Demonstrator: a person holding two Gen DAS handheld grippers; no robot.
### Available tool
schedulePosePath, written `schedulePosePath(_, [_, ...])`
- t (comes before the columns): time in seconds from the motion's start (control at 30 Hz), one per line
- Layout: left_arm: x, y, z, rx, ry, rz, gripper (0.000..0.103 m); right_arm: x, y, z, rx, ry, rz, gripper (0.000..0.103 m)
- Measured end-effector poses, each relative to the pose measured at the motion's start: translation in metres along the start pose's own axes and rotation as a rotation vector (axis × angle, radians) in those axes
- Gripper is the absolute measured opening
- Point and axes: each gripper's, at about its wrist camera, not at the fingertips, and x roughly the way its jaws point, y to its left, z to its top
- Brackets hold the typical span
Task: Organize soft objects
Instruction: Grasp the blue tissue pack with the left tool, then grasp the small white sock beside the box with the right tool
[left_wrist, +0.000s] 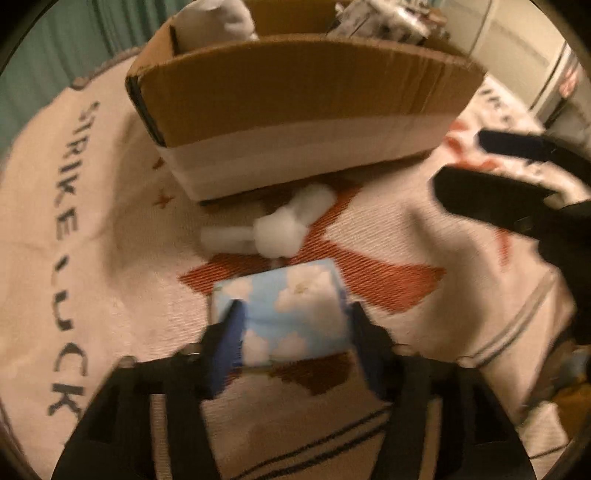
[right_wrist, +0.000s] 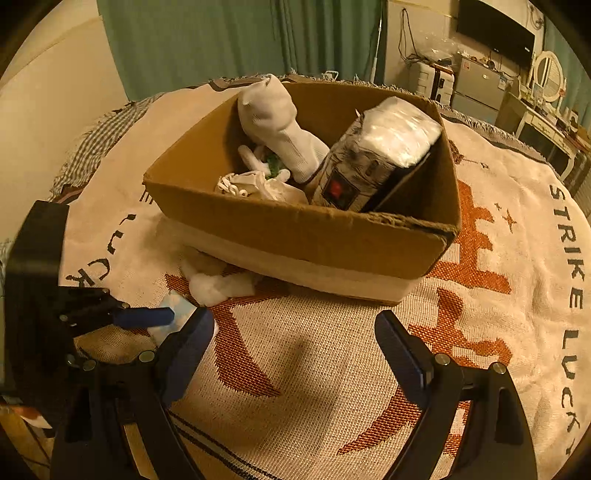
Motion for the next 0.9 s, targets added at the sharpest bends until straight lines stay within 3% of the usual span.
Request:
schedulePosePath(0.07, [0.005,0.004,-0.003,-0.034,0.003,0.013,0.079,0.001,-0.002,-0.001,0.006,0.008,0.006,0.089])
schedulePosePath(0.13, [0.010,0.011,-0.003,-0.075,0.014,0.018,0.081,0.003,-0.006,-0.003,0.019,0.018,0.014,0.089])
schedulePosePath(0.27, [0.024,0.024,-0.004,-0.148,0.041,-0.007,0.081,0.002,-0.013,-0.006,0.040,0.025,0.022,0.089])
schedulePosePath(0.37, [0.022,0.026,-0.004,-0.120,0.030,-0.022,0.074,0.001,-0.017,-0.008,0.047,0.026,0.023,0.089])
schedulePosePath(0.53, [0.009,0.047,-0.007,-0.123,0.022,-0.052,0.073,0.002,-0.014,-0.008,0.045,0.029,0.028,0.089])
schedulePosePath(0.9, [-0.014,0.120,-0.009,-0.201,-0.017,0.027,0.073,0.033,0.035,0.001,-0.030,0.066,0.076,0.089])
